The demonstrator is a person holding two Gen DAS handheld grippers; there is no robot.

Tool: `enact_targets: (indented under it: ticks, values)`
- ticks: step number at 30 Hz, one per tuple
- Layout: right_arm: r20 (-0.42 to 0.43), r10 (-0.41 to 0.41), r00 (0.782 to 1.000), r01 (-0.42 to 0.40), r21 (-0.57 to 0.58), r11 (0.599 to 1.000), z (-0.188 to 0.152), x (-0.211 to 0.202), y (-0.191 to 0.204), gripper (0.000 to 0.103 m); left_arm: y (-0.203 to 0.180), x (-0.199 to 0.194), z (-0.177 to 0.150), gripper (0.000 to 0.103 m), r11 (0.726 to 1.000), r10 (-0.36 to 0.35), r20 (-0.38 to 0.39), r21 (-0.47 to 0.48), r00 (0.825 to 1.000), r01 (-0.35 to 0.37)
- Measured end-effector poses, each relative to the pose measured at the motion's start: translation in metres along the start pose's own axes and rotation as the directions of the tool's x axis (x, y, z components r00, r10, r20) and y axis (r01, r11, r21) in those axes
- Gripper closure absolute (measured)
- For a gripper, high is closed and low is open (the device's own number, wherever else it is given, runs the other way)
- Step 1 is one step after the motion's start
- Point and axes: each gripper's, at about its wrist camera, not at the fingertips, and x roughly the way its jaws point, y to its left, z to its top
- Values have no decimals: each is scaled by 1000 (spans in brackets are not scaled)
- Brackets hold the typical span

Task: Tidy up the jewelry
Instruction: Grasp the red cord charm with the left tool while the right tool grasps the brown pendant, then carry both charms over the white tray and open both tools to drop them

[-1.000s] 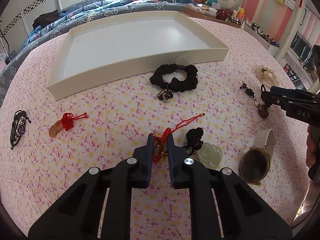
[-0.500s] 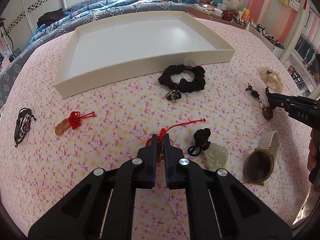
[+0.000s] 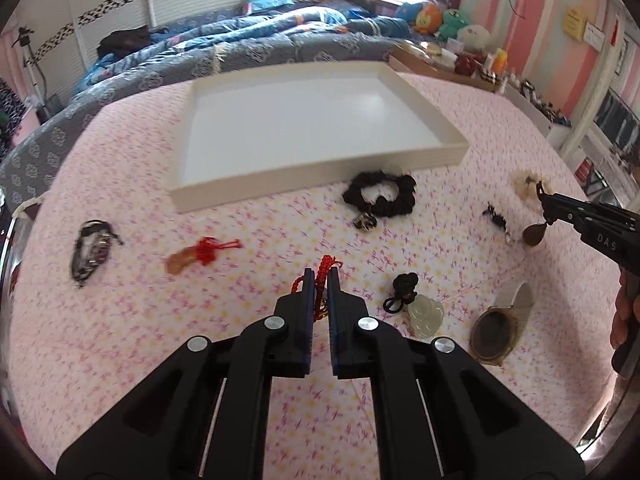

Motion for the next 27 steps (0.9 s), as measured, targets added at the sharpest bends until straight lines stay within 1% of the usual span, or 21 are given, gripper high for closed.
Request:
enact_targets:
  ticks: [4,7,11,13,17,19,22,24,27]
  values:
    - [42,18,999,-17,-18,1000,12,-19,12,88,8,-27,11,99,999,30,33,-27,999,-29]
    - [64,37,997,-35,-30,999,22,-26,20,90,17,-37,23,99,998,47,29,-39,998,-46]
    - [108,55,993,-49,-58,997,47,-39,33,92,35,-47,50,99,997,44,17,-70,999,-43]
    - [127,56,990,-47,-70,996,63,-43,40,93,41,-54,64,99,997,45,35,-72,998,-42]
    - [140,68,988,-55,-91,994,93,-46,51,96,45,-68,94,99,998,46,75,-49,996,-43]
    - [143,71,987,-56,-110,992,109,-43,59,96,45,-74,113,99,998,48,99,-30,994,-46]
    - [150,71,986,-53,-124,991,128,-36,68,96,47,-73,136,99,999,42,117,-18,992,-40]
    - [147,71,987,-53,-122,991,145,-25,73,96,52,-65,152,99,999,35,116,-26,993,-32]
    - [139,50,989,-32,-126,991,171,1,79,96,64,-45,172,99,999,8,98,-51,995,-4]
